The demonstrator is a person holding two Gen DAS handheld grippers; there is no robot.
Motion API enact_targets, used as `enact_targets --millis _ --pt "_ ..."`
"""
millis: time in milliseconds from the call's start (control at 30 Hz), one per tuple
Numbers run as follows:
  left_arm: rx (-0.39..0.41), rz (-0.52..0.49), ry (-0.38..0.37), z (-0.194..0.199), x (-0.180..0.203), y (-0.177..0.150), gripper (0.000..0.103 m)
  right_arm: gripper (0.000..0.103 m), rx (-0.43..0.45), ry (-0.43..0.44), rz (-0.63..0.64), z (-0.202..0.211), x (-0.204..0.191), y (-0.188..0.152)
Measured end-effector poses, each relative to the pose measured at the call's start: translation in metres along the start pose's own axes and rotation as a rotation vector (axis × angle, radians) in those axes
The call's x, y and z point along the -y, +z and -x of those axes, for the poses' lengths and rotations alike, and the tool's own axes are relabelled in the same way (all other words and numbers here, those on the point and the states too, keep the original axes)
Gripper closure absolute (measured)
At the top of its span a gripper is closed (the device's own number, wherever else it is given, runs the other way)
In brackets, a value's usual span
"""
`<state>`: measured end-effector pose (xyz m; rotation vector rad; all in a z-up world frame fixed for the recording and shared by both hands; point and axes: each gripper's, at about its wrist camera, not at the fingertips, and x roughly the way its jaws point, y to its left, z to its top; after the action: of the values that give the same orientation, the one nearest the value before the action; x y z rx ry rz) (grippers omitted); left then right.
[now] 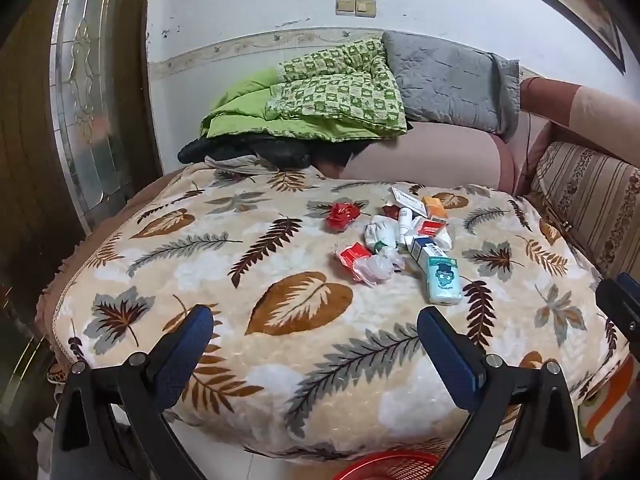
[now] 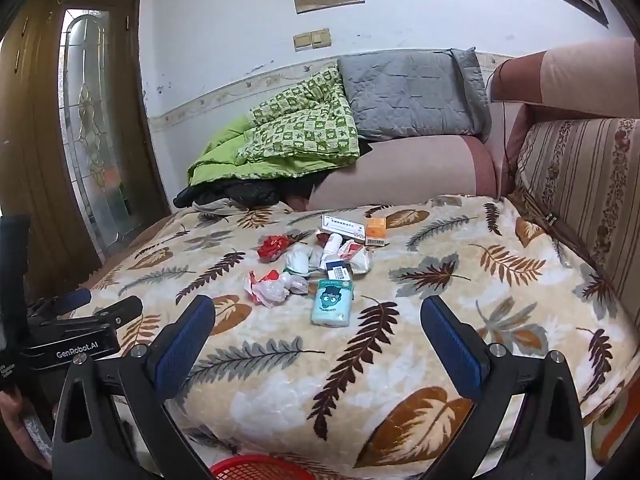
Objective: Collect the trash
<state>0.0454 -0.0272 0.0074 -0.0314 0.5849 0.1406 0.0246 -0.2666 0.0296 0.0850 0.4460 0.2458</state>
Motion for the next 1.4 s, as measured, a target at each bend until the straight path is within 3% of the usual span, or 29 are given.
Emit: enact_targets --millis 1067,1233,1400 --pt "0.002 -0.004 -0.008 0.0011 0.0039 0.0001 0.0 0.001 -0.043 -0.007 -0.005 -0.0038 0.0052 0.0017" --pt "0.001 -0.007 -0.006 0.0017 0.004 -0.0001 0.0 0.001 0.007 0.013 -0.031 -0.0035 0.0056 0.0013" --pt "0.001 -0.009 -0.007 0.0021 0.0039 0.0006 0.0 0.001 -0.033 0.004 -0.023 -0.0044 0.0042 0.0028"
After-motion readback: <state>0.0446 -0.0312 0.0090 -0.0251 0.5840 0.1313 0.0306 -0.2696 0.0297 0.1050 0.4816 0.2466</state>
